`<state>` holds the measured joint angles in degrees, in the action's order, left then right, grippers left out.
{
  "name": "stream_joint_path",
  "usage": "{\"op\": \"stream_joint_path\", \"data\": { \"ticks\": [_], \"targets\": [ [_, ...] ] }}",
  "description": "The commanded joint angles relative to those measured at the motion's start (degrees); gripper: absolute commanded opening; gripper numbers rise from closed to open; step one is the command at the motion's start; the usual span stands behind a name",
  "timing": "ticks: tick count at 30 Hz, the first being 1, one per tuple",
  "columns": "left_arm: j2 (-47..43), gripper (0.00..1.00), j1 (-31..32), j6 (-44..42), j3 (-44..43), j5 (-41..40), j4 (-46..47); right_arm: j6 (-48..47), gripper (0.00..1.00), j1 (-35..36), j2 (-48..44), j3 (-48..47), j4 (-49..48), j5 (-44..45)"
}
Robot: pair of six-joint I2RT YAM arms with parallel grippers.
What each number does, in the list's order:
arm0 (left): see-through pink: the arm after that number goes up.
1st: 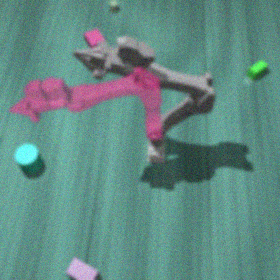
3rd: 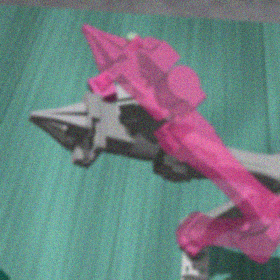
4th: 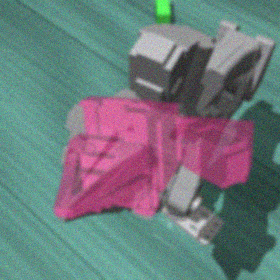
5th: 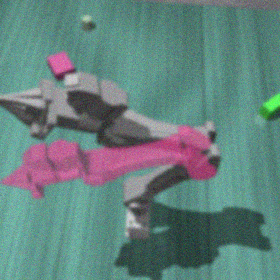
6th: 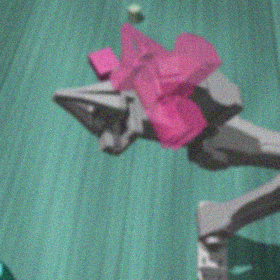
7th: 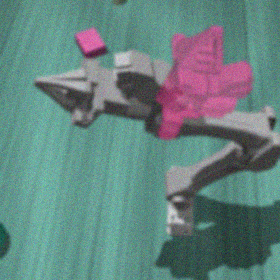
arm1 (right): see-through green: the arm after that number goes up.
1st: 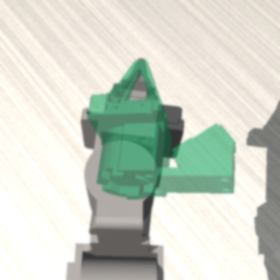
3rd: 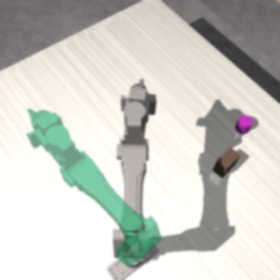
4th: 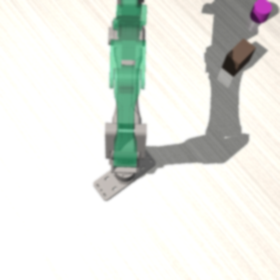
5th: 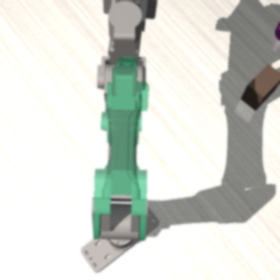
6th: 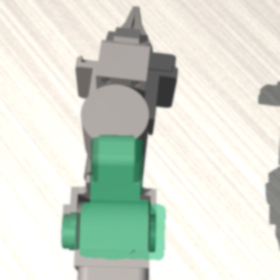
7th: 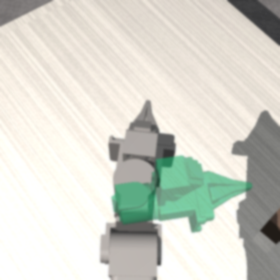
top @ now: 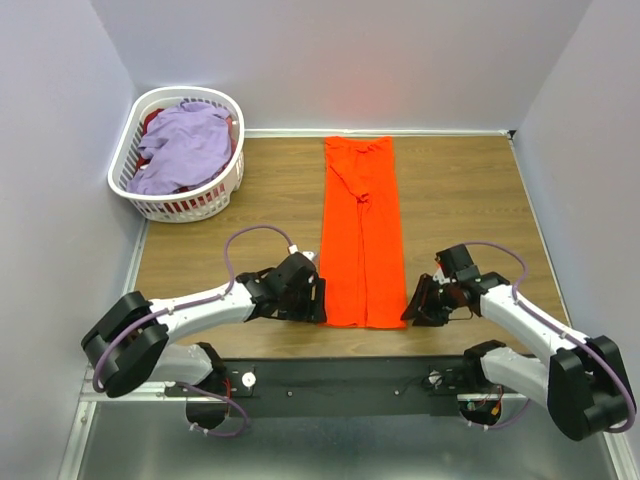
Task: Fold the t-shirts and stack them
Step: Fold the tshirt
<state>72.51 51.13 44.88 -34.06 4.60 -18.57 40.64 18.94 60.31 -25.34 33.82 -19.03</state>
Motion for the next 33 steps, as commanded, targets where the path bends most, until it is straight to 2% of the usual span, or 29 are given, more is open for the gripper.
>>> {"op": "stream_joint_path", "data": {
  "ticks": [1, 8, 17, 18, 20, 25, 33],
  "targets": [
    [1.1, 0.74, 0.6, 1.1, -1.2, 0.8, 1.0, 2.4, 0.46, 0.9, 1.5, 2.8, -4.2, -2.7],
    [2.1, 0.74, 0.8, 1.2, -1.4, 0.9, 1.0, 3.3, 0.45, 1.5, 2.2, 5.7, -7.2, -2.7],
    [3.6, 0.69, 1.7, 2.6, -2.3, 1.2, 0.2, 3.2, 0.16, 1.5, 0.6, 6.3, -7.3, -1.0],
    [3.7, 0.67, 1.7, 2.8, -2.4, 1.2, 0.0, 3.2, 0.1, 1.5, 0.5, 6.2, -7.2, -0.8],
    [4.0, 0.6, 1.8, 3.5, -2.8, 0.7, -0.5, 3.0, 0.06, 1.6, 0.4, 6.1, -7.3, -0.8],
    [6.3, 0.54, 1.9, 4.8, -3.9, -0.4, -2.7, 3.1, 0.06, 2.0, -0.3, 6.2, -7.2, -0.9],
    [9.4, 0.53, 2.6, 6.2, -6.6, -1.3, -4.1, 2.9, 0.06, 2.2, -0.8, 6.2, -7.3, -1.1]
  ]
}}
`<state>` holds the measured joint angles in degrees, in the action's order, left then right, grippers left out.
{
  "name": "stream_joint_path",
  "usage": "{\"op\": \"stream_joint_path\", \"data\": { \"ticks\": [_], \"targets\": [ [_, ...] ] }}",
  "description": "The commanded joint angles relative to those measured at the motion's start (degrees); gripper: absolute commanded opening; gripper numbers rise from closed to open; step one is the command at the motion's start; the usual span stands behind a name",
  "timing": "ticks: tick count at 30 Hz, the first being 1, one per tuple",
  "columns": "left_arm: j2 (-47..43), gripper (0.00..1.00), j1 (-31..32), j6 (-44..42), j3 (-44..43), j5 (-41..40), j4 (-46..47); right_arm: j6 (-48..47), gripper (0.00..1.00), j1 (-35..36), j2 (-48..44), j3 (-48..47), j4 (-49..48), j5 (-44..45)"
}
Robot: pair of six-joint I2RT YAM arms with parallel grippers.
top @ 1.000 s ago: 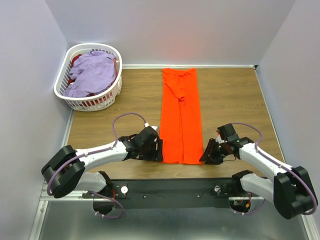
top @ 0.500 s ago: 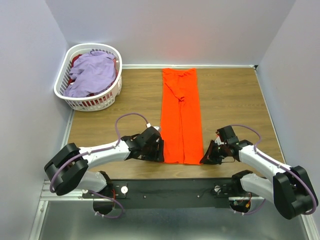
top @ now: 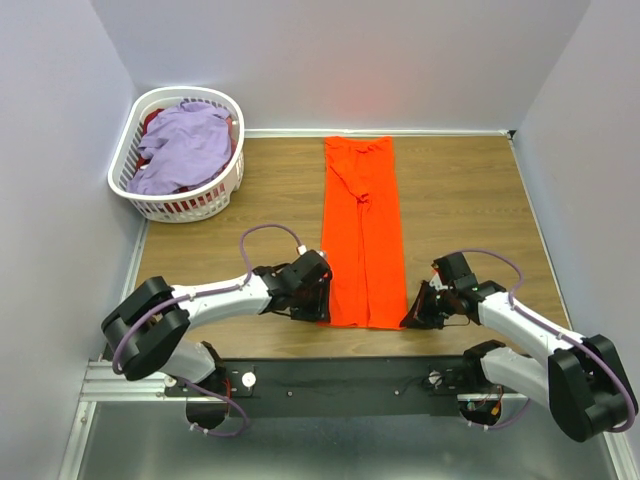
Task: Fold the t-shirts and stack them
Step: Fold the tshirt
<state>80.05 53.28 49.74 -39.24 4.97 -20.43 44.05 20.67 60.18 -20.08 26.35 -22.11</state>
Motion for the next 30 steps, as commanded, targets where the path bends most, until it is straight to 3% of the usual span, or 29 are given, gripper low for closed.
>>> {"op": "stream_joint_path", "data": {
  "ticks": [1, 2, 10, 17, 22, 26, 30],
  "targets": [
    [2.2, 0.52, 0.5, 1.4, -1.4, -1.5, -2.3, -0.5, 0.05, 0.5, -0.8, 0.9, 0.2, 2.0],
    [2.6, 0.48, 0.6, 1.4, -1.5, -1.4, -2.3, -0.5, 0.05, 0.6, -1.1, 0.9, 0.2, 1.9],
    [4.1, 0.47, 1.5, 2.0, -1.7, -2.7, -5.7, -0.3, 0.06, 0.6, -2.7, 1.0, 0.2, 2.1],
    [6.0, 0.36, 1.8, 1.7, -2.1, -3.1, -5.9, -0.5, 0.06, 0.6, -2.2, 1.0, 0.0, 2.6],
    [7.6, 0.19, 2.2, 0.9, -2.6, -3.3, -5.4, -0.4, 0.04, 0.7, -2.0, 1.2, -0.1, 2.8],
    [7.3, 0.0, 3.7, 1.8, -0.7, -2.4, -5.2, 0.8, 0.01, 1.3, -1.4, 2.1, 0.5, 0.7],
    [3.1, 0.0, 5.2, 4.0, 2.2, -0.9, -5.2, 2.1, 0.01, 2.4, -4.9, 3.8, 4.5, 0.7]
  ]
}}
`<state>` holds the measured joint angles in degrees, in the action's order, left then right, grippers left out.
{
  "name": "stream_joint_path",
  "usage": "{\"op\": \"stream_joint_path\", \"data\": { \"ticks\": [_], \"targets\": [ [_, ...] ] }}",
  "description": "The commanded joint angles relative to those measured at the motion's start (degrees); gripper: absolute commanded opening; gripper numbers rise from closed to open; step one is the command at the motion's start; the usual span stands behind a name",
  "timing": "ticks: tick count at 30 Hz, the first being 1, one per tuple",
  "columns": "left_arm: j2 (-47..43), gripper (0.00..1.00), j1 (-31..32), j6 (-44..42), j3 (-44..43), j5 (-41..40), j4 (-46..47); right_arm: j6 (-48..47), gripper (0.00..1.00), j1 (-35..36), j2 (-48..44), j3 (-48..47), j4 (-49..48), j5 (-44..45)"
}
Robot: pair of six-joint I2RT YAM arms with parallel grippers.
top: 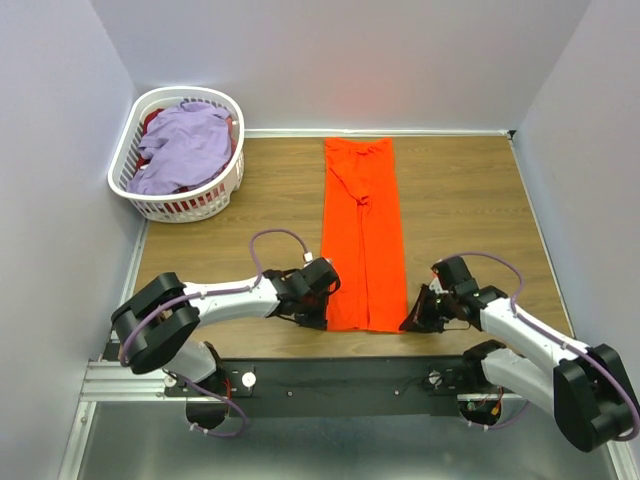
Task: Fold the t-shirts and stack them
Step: Fold the tshirt
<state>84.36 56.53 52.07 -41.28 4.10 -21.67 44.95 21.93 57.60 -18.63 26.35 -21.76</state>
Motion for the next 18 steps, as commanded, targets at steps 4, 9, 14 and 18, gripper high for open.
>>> {"op": "stream_joint_path", "data": {
  "ticks": [4, 9, 14, 18],
  "targets": [
    [-6.1, 0.0, 1.9, 0.5, 3.2, -2.1, -4.7, 1.1, 0.01, 1.3, -6.1, 1.2, 6.3, -1.1],
    [-2.8, 0.0, -3.5, -8.6, -5.0, -3.6, -4.0, -0.9, 0.01, 1.3, 3.5, -9.0, 4.5, 5.2],
    [1.2, 0.0, -12.4, -15.4, -12.4, -6.2, -1.6, -5.2, 0.0, 1.2, 10.8, -23.2, 4.3, 18.5],
    [5.0, 0.0, -17.1, -19.5, -19.3, -6.6, 0.8, -10.6, 0.0, 0.3, 20.2, -35.0, 3.8, 21.2]
  ]
}}
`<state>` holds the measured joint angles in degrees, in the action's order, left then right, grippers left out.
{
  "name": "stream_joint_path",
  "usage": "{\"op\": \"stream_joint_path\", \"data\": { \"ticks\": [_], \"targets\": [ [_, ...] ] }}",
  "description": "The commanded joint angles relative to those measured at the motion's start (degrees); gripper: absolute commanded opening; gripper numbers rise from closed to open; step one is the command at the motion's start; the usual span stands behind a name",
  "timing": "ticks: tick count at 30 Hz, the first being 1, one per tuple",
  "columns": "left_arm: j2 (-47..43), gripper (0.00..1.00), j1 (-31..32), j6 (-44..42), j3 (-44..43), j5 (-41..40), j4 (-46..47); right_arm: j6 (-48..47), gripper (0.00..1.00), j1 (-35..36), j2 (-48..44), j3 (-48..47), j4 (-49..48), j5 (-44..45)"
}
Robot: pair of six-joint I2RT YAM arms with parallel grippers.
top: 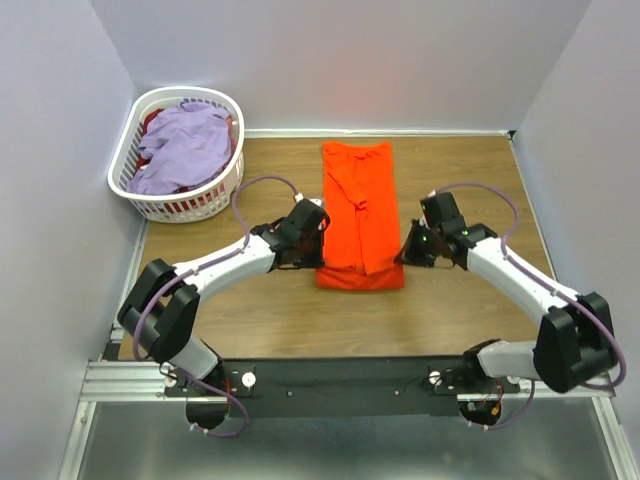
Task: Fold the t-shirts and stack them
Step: Fold the tshirt
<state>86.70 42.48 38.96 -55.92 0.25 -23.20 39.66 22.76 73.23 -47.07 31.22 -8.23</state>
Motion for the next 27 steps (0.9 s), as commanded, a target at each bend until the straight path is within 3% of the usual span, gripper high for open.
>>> {"op": "stream_joint_path", "data": {
  "ticks": [1, 9, 27],
  "targets": [
    [4.3, 0.0, -3.8, -7.7, -5.7, -2.7, 3.1, -7.0, 0.01, -0.7, 8.0, -9.7, -1.6, 7.9],
    [15.2, 0.0, -7.3, -12.6, -17.2, -4.6, 8.2, -11.2, 0.0, -3.7, 19.5, -16.8, -8.6, 7.6],
    [22.7, 0.0, -11.4, -14.4, -22.0, -4.0, 16.6, -15.5, 0.01, -10.8, 26.3, -21.6, -16.8, 1.3]
  ]
}}
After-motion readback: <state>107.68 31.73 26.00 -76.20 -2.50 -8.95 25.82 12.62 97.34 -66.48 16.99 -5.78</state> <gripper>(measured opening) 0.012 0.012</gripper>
